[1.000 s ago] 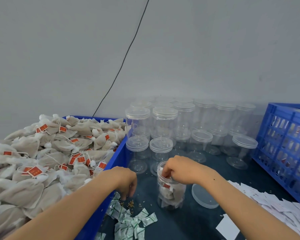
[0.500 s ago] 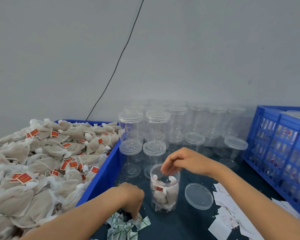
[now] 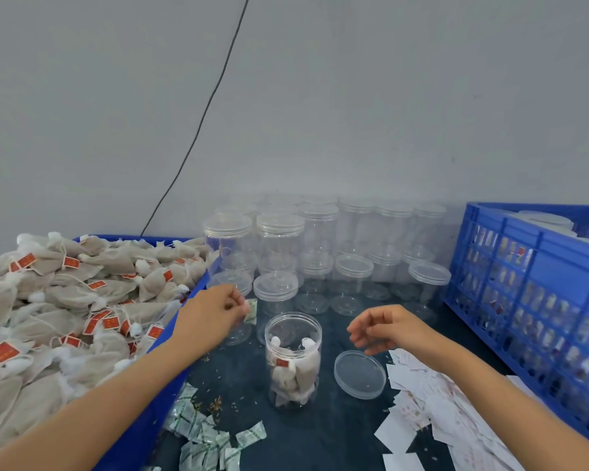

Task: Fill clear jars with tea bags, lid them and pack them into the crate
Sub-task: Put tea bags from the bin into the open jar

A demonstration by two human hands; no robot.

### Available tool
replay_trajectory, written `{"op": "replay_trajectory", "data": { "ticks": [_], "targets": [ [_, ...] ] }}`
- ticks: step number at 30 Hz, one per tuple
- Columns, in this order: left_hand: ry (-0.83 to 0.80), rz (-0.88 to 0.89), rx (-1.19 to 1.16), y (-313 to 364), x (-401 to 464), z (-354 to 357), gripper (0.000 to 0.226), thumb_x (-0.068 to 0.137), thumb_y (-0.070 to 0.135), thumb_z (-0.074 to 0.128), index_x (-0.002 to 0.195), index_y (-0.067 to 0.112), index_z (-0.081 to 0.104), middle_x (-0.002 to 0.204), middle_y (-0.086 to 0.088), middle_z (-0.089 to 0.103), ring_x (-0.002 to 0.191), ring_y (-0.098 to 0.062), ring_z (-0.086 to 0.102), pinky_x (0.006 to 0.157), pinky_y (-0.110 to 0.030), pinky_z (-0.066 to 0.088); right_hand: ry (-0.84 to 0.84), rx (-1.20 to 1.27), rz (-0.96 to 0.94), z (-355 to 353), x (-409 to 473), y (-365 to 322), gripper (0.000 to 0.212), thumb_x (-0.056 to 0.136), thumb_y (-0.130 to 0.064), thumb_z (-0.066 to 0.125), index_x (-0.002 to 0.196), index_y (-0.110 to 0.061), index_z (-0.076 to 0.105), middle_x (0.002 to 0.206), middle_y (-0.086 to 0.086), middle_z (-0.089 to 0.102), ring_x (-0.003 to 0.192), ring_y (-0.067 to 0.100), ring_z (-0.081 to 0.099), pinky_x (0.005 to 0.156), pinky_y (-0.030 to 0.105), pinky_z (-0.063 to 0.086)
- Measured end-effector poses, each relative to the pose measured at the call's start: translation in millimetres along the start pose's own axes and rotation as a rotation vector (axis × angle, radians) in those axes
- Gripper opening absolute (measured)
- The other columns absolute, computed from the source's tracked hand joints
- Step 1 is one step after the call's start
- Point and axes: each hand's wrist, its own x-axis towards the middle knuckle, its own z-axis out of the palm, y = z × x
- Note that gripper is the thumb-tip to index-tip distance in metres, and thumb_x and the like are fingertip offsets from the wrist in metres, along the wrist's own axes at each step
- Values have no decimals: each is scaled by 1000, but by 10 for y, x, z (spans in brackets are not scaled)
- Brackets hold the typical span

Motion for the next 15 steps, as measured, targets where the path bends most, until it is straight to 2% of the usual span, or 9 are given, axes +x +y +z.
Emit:
{"op": "replay_trajectory", "data": {
  "ticks": [2,3,5,7,9,11,13,15],
  "targets": [
    [108,15,-199,119,-35,50,14,89,25,66,78,24,59,72,9,70,73,-7,67,73,-29,51,0,-25,34,-32,-26,94,31,89,12,44,96,-2,71,90,10,73,82,18,70,74,28,57],
    [131,41,-219,174,-51,88,14,89,27,66,77,26,58,74,10,70,75,-5,66,73,-28,51,14,-53,51,-45,-34,133,32,87,13,43,95,-2,70,90,11,73,80,16,69,71,27,56],
    [144,141,-134,261,-75,174,15,89,31,67,78,31,56,80,14,68,80,-1,63,73,-25,50,69,-138,87,-81,-43,211,35,84,15,41,91,-3,70,90,13,72,75,14,68,65,23,54],
    [143,270,-3,291,-83,260,12,88,35,67,80,33,57,89,16,66,89,-2,59,80,-23,48,135,-260,134,-132,-42,294,35,82,14,41,86,-7,70,90,13,72,72,13,65,63,23,50],
    [103,329,89,266,-79,343,8,85,38,69,83,32,63,107,15,64,107,-5,52,95,-24,40,176,-440,192,-201,-41,403,33,82,9,46,84,-13,70,92,7,71,77,12,63,63,22,48],
    [28,308,142,218,-66,406,7,84,39,70,86,32,70,124,15,57,122,-6,41,105,-26,30,191,-588,254,-261,-47,519,25,84,1,54,87,-19,68,96,1,68,85,12,63,69,23,50],
    [-33,257,130,189,-46,425,8,85,36,69,91,33,74,133,13,54,128,-8,38,110,-31,28,201,-649,298,-284,-55,627,15,85,-11,66,92,-23,63,99,-1,63,89,14,62,78,27,51],
    [-54,252,61,174,-17,418,14,90,28,65,100,34,74,134,11,55,127,-10,44,110,-31,33,208,-661,342,-267,-58,693,25,80,-23,75,99,-24,59,102,-2,60,88,14,60,79,27,50]
  ]
}}
